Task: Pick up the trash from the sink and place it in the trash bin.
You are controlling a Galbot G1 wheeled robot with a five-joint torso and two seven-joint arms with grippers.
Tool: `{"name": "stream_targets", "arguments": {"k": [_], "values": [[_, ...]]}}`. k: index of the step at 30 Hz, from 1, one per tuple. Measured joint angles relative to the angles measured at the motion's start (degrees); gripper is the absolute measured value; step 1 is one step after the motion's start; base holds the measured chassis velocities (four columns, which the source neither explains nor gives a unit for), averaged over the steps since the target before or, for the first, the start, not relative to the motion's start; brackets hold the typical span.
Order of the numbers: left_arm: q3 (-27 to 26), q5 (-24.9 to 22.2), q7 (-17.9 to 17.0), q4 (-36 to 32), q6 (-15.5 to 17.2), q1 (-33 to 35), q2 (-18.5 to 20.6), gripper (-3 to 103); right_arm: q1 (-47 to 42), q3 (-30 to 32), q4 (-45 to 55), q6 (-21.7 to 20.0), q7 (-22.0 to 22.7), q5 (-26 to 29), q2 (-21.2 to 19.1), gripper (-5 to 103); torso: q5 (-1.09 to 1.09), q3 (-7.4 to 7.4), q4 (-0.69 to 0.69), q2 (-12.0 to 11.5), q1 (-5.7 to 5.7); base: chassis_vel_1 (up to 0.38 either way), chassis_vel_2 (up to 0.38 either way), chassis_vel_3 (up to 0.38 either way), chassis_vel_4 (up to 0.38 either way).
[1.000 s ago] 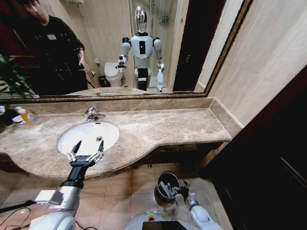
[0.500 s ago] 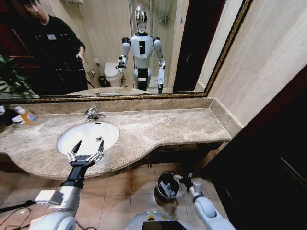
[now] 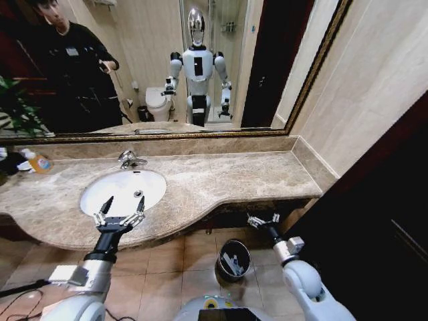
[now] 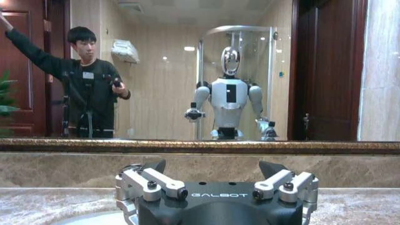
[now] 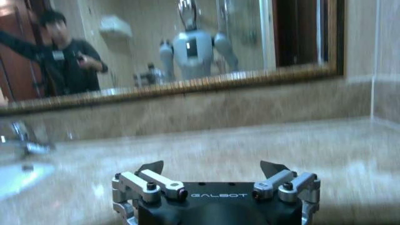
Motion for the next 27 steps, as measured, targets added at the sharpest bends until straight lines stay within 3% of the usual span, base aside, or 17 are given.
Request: {"name": "stream_targets", "arguments": {"k": [7, 14, 19, 21, 27], "values": [[0.00, 0.00, 0.00, 0.00, 0.00, 0.00, 0.00, 100, -0.67, 1.50, 7.08, -1.72, 1.11, -0.18, -0.41, 100, 0.00, 0.00, 0.00, 0.00, 0.00, 0.000, 0.000, 0.000, 0.000], [0.00, 0.00, 0.00, 0.00, 0.00, 0.00, 0.00, 100, -2.01, 3.39, 12.34, -7.93, 3.75, -0.71, -0.20, 100, 0.00, 0.00, 0.00, 0.00, 0.00, 0.000, 0.000, 0.000, 0.000], [0.00, 0.00, 0.00, 0.00, 0.00, 0.00, 0.00, 100, -0.73, 6.32, 10.22, -8.41, -1.18, 0.60, 0.19, 100, 0.00, 0.00, 0.00, 0.00, 0.00, 0.000, 0.000, 0.000, 0.000], [0.00, 0.00, 0.00, 0.00, 0.00, 0.00, 0.00, 100, 0.06, 9.05, 7.71, -7.15, -6.27, 1.80, 0.71, 100, 0.01, 0.00, 0.00, 0.00, 0.00, 0.000, 0.000, 0.000, 0.000], [0.00, 0.00, 0.00, 0.00, 0.00, 0.00, 0.00, 100, -0.30, 12.72, 4.92, -4.45, -8.57, 3.61, 0.93, 100, 0.01, 0.00, 0.00, 0.00, 0.00, 0.000, 0.000, 0.000, 0.000]]}}
